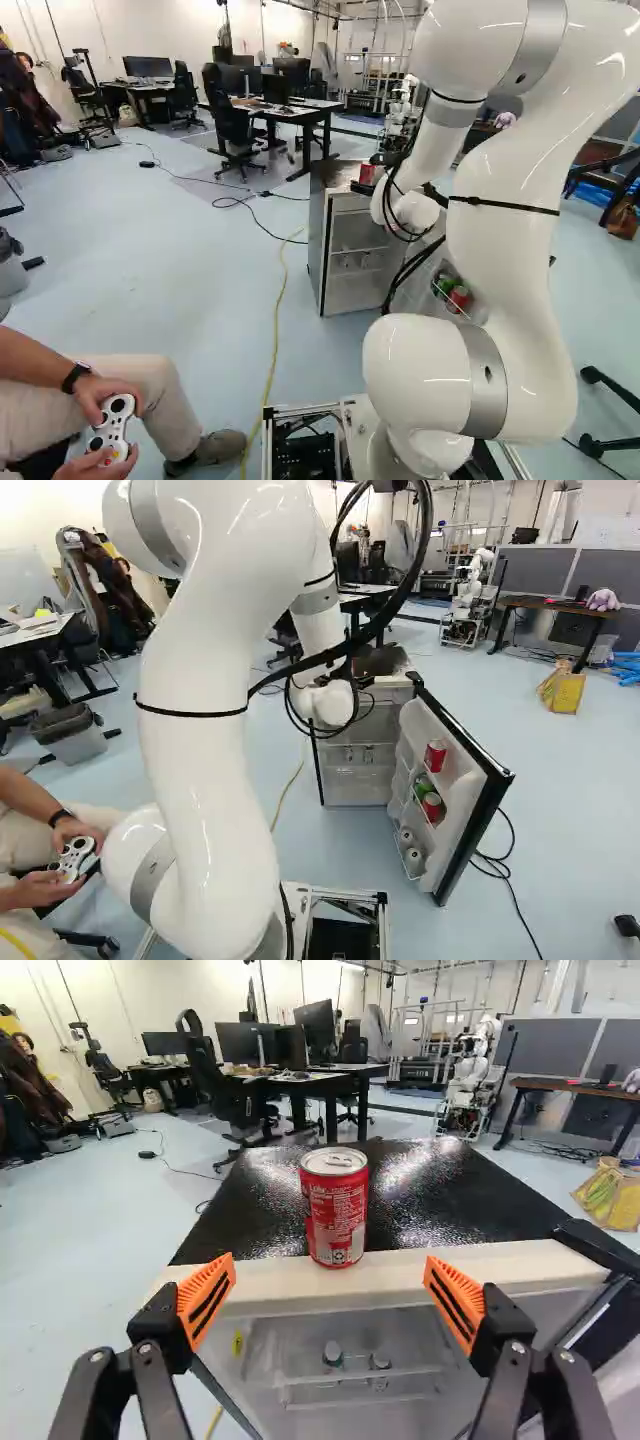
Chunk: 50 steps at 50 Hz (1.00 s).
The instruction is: Grab a drink from the fridge
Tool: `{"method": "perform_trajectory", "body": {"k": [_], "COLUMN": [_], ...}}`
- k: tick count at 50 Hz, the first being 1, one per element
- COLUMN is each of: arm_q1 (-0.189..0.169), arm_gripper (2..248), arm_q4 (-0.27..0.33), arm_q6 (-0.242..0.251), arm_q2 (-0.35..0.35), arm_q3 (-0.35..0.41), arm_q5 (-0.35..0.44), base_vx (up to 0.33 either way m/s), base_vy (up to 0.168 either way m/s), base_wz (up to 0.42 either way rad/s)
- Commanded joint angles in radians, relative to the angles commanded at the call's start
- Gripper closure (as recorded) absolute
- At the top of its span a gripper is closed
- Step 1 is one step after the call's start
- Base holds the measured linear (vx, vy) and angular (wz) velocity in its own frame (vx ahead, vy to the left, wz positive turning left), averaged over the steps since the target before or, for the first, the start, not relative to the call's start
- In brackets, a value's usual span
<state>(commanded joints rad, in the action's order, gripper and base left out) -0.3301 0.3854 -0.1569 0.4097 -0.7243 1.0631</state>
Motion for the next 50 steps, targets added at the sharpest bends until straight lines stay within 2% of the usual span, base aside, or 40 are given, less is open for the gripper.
{"method": "perform_trajectory", "body": {"k": [25, 50], "arm_q1": [-0.012, -0.03], "arm_gripper": [3, 3], "arm_q4": [0.0, 0.0], "arm_q6": [0.0, 0.0], "arm_q2": [-0.142, -0.275], "arm_q3": [0.108, 0.195], "arm_q5": [-0.002, -0.081], "base_vx": [0.0, 0.0], "base_vy": [0.0, 0.0], "base_wz": [0.0, 0.0]}}
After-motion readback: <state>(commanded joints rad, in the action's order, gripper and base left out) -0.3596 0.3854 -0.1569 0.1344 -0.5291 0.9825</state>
